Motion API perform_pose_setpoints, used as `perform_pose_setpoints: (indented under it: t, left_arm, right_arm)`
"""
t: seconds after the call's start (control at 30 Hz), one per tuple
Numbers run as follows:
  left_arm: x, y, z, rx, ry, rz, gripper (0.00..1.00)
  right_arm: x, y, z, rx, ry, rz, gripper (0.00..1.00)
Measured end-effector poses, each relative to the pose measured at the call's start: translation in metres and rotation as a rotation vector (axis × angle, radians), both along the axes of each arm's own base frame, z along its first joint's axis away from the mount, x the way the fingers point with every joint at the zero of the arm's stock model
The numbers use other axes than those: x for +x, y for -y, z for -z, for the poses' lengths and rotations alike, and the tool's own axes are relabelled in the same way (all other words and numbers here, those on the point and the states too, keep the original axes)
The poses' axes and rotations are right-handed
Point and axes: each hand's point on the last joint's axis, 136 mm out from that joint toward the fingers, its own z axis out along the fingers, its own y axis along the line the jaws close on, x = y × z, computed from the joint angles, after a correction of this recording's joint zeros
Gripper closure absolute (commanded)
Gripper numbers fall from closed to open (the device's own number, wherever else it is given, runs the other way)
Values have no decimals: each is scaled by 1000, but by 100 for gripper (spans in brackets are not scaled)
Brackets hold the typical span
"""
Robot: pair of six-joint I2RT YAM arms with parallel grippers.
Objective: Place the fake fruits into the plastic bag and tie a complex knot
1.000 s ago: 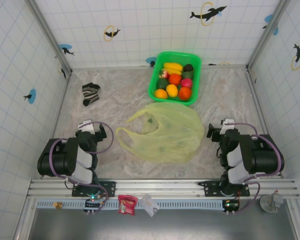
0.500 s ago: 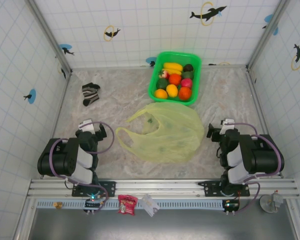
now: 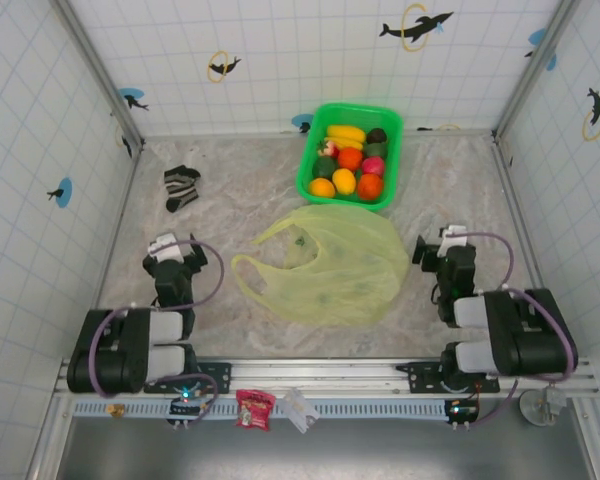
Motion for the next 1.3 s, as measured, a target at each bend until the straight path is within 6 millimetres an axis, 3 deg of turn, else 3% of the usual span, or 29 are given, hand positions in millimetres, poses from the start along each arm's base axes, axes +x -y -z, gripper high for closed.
perform_pose_setpoints:
  t: [0.1,0.2,0.3,0.37,0.47,0.57,0.67,0.73,0.8,0.93,1.03,1.17,1.3]
  left_arm:
    - [13,9,-48,-60,118,15,2]
    - [34,32,-107,-161,196,81,2]
    - [47,80,-176,-258,238,268,2]
    - [37,117,-214,-316,258,410,2]
    - [1,151,-237,-420,250,554,2]
    - [-17,142,-227,-538,173,499,3]
    - [-25,127,-203,-691,89,378,2]
    - [-30,126,-177,-800,23,338,2]
    - [-33,130,-154,-884,-46,312,2]
    - [-41,135,-112,-1031,-191,224,2]
    - [-48,134,-86,-1125,-266,142,4]
    - [-56,136,-57,-1220,-370,42,9]
    - [-61,145,-30,-1309,-492,-57,16]
  right_arm:
    - [10,-5,-57,1,129,18,0]
    - [10,-27,-119,18,261,-11,1]
    - [9,-69,-172,37,300,-94,0]
    - [5,-112,-208,29,287,-171,1]
    - [-14,-163,-254,80,265,-317,0]
    - [-20,-171,-273,187,245,-430,1]
    - [-7,-177,-269,237,152,-479,0]
    - [0,-203,-254,246,73,-537,3]
    - [4,-226,-224,226,-25,-586,11]
    - [3,-270,-144,110,-280,-669,20]
    - [-4,-297,-99,33,-424,-722,25]
    - [-10,-309,-58,-55,-541,-714,30]
    - [-9,-299,-36,-116,-593,-655,30]
